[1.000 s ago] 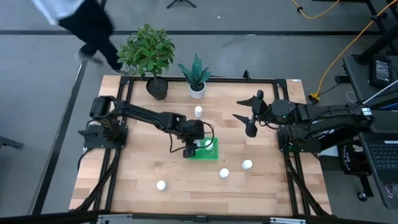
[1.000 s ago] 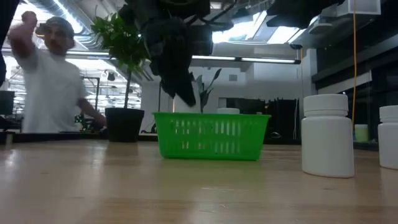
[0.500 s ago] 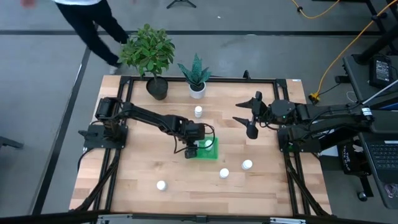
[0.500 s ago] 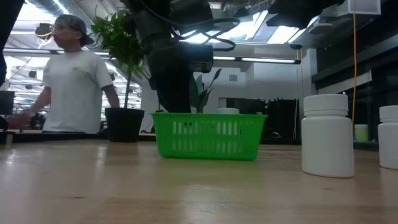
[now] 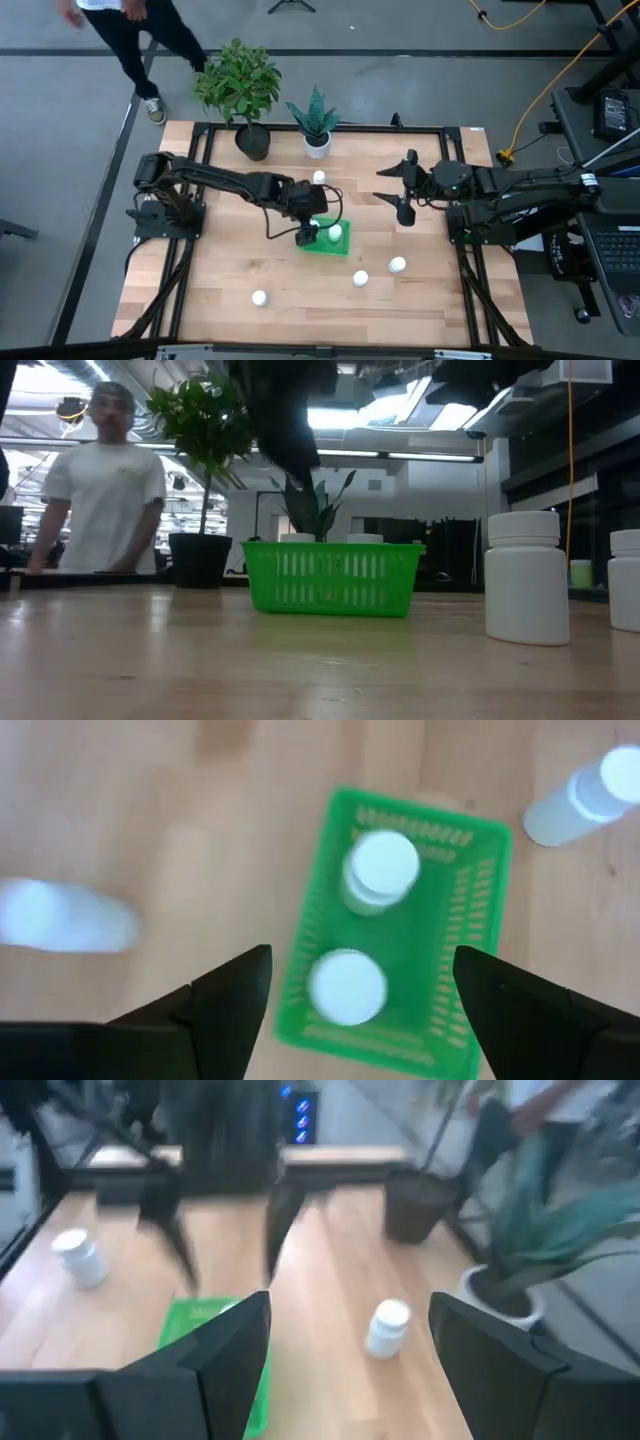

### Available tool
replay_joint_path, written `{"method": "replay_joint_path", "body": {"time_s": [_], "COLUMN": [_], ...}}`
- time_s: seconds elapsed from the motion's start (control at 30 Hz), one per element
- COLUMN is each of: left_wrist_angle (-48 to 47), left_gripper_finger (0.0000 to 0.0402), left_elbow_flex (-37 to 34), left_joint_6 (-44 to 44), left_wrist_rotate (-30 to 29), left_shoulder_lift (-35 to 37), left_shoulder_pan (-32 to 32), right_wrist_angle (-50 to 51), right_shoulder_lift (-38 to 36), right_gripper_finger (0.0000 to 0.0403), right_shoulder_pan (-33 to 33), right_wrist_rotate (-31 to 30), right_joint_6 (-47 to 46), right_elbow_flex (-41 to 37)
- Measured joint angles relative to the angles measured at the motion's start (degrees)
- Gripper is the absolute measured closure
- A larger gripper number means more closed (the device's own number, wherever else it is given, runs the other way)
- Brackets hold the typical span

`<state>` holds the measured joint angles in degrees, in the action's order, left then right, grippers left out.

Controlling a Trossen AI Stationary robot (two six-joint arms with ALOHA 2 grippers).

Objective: Pick and place pill bottles into a basket
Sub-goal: Put the white pill bottle into the green bin

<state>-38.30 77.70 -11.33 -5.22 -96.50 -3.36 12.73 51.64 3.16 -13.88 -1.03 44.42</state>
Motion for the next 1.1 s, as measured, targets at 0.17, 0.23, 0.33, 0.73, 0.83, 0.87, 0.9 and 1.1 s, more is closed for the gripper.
{"method": "replay_joint_path", "body": {"time_s": [0.17,0.23,0.33,0.73,0.83,0.87,0.9,1.1], "left_wrist_angle": [-3.96,-3.87,-3.83,-8.30,-10.08,-10.47,-10.44,-11.35], "left_gripper_finger": [0.0094,0.0095,0.0095,0.0095,0.0095,0.0095,0.0095,0.0095], "left_elbow_flex": [6.84,8.52,10.59,11.13,11.13,11.11,11.11,11.13], "left_joint_6": [3.02,3.23,4.67,3.07,2.01,1.65,1.58,1.40], "left_wrist_rotate": [-10.85,-15.09,-19.59,-23.51,-23.95,-24.35,-24.92,-27.42], "left_shoulder_lift": [3.63,4.96,6.57,10.26,10.42,10.42,10.49,11.83], "left_shoulder_pan": [-0.02,0.02,-0.02,-0.74,-1.54,-1.90,-2.18,-3.40], "right_wrist_angle": [1.02,2.05,6.91,31.70,34.62,35.41,36.17,36.63], "right_shoulder_lift": [5.87,9.33,15.93,49.39,55.02,56.57,58.07,64.58], "right_gripper_finger": [0.0128,0.0128,0.0127,0.0068,0.0044,0.0039,0.0036,0.0035], "right_shoulder_pan": [-3.84,-6.61,-12.05,-23.38,-24.82,-25.01,-25.07,-24.18], "right_wrist_rotate": [5.65,8.49,14.78,27.98,29.01,28.99,28.95,29.00], "right_joint_6": [0.40,1.24,2.35,17.99,18.44,18.85,19.26,19.89], "right_elbow_flex": [0.35,2.36,8.14,42.29,48.02,49.60,51.02,56.10]}}
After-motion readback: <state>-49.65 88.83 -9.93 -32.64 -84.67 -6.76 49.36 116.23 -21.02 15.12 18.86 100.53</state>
